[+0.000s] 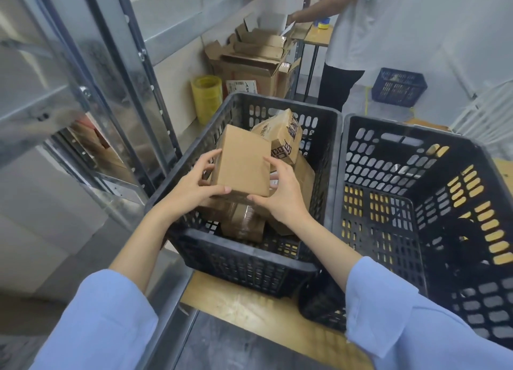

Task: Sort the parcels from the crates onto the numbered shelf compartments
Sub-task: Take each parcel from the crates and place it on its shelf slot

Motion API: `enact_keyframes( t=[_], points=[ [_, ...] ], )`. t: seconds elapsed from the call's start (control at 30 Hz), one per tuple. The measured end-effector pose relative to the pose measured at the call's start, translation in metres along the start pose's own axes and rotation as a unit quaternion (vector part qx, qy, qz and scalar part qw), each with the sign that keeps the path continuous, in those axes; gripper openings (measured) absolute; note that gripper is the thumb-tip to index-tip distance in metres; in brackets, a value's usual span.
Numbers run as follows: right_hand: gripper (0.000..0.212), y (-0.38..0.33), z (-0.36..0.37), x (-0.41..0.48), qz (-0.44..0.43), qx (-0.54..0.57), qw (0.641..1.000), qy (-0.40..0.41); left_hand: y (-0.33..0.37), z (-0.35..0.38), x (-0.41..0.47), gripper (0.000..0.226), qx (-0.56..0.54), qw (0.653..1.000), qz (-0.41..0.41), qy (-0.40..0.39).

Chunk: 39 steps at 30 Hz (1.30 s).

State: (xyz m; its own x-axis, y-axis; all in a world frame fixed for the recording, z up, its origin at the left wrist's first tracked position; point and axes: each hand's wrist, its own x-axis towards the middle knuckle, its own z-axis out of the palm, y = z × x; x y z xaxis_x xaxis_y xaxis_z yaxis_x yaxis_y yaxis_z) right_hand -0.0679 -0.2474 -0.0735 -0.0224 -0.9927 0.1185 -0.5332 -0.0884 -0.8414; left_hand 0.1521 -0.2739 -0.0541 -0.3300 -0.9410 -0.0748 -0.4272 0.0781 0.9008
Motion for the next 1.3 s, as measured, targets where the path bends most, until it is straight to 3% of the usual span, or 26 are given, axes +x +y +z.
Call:
enact_keyframes(
  t=[0.27, 0.4, 0.6, 0.93, 1.13, 1.3],
  points=[
    [0.104, -0.033, -0.028, -0.009, -0.048, 0.076, 0.996, -0.023, 0.029, 0.001, -0.028, 0.069, -0.101, 0.994, -0.008, 0.041],
    [0.104, -0.048, -0.042, -0.019, -0.061, 0.095, 0.992, -0.058, 0.044, 0.000, -0.049, 0.085, -0.082, 0.995, -0.006, 0.061],
    [0.087, -0.074, -0.058, -0.039, -0.102, 0.137, 0.980, -0.099, 0.059, 0.006, -0.092, 0.106, -0.079, 0.990, 0.008, 0.120],
    [0.069, -0.096, -0.073, -0.085, -0.171, 0.183, 0.953, -0.173, 0.103, 0.035, -0.174, 0.083, -0.064, 0.959, 0.013, 0.275],
    [0.091, -0.105, -0.078, -0.119, -0.204, 0.179, 0.939, -0.213, 0.123, 0.064, -0.233, 0.092, -0.021, 0.945, 0.009, 0.326],
    [0.092, -0.122, -0.075, -0.152, -0.234, 0.176, 0.917, -0.270, 0.142, 0.081, -0.288, 0.097, -0.005, 0.925, 0.004, 0.380]
  ],
)
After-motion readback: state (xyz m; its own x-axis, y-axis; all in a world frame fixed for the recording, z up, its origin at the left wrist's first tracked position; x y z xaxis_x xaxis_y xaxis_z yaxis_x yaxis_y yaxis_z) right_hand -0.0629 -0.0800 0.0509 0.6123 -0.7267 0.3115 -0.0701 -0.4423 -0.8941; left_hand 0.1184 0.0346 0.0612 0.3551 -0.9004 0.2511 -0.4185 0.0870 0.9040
